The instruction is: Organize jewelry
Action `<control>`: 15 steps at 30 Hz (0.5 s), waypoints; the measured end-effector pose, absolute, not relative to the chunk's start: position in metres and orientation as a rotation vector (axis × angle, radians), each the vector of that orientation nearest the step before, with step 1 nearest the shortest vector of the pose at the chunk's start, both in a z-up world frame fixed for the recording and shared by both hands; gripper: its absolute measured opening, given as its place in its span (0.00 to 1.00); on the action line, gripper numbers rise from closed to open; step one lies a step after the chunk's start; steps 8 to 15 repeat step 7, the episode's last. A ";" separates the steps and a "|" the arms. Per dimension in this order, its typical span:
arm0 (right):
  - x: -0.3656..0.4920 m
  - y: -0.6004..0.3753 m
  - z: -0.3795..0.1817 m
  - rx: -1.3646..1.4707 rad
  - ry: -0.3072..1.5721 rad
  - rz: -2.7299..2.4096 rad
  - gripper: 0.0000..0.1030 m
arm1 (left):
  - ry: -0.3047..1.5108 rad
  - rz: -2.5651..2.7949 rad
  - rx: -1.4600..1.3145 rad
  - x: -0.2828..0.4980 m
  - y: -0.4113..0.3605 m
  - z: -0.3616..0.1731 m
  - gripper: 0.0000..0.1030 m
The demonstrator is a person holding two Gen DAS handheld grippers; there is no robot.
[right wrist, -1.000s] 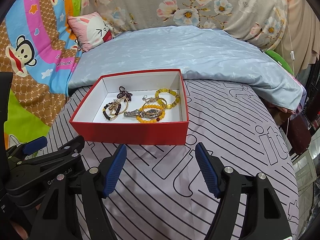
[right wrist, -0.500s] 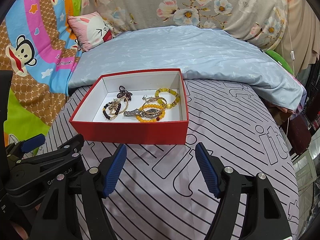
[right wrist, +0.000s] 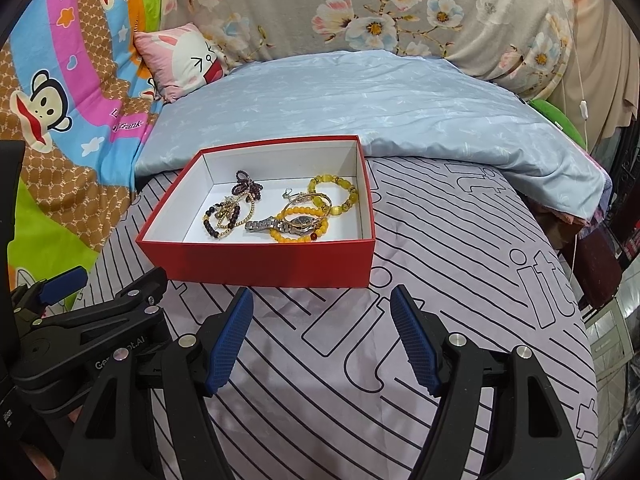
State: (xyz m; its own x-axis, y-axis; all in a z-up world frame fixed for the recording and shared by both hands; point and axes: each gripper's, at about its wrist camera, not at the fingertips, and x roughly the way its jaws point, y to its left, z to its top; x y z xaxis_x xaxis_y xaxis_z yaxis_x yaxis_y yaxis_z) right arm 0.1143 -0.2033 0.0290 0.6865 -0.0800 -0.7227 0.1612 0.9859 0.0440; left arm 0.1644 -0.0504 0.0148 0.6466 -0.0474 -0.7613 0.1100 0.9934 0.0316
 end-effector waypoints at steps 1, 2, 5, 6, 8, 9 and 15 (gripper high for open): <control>0.114 -0.203 0.029 0.104 0.804 -0.136 0.68 | 0.865 -0.092 0.079 0.165 -0.050 0.015 0.89; 0.114 -0.203 0.029 0.104 0.804 -0.137 0.68 | 0.864 -0.089 0.077 0.165 -0.050 0.015 0.89; 0.114 -0.204 0.028 0.108 0.803 -0.135 0.68 | 0.849 -0.083 0.077 0.163 -0.051 0.016 0.89; 0.114 -0.204 0.028 0.108 0.804 -0.136 0.68 | 0.852 -0.082 0.076 0.164 -0.051 0.016 0.89; 0.114 -0.204 0.028 0.108 0.803 -0.137 0.68 | 0.857 -0.081 0.073 0.164 -0.051 0.015 0.89; 0.114 -0.204 0.028 0.108 0.803 -0.137 0.68 | 0.857 -0.081 0.073 0.164 -0.051 0.015 0.89; 0.114 -0.204 0.028 0.108 0.803 -0.137 0.68 | 0.857 -0.081 0.073 0.164 -0.051 0.015 0.89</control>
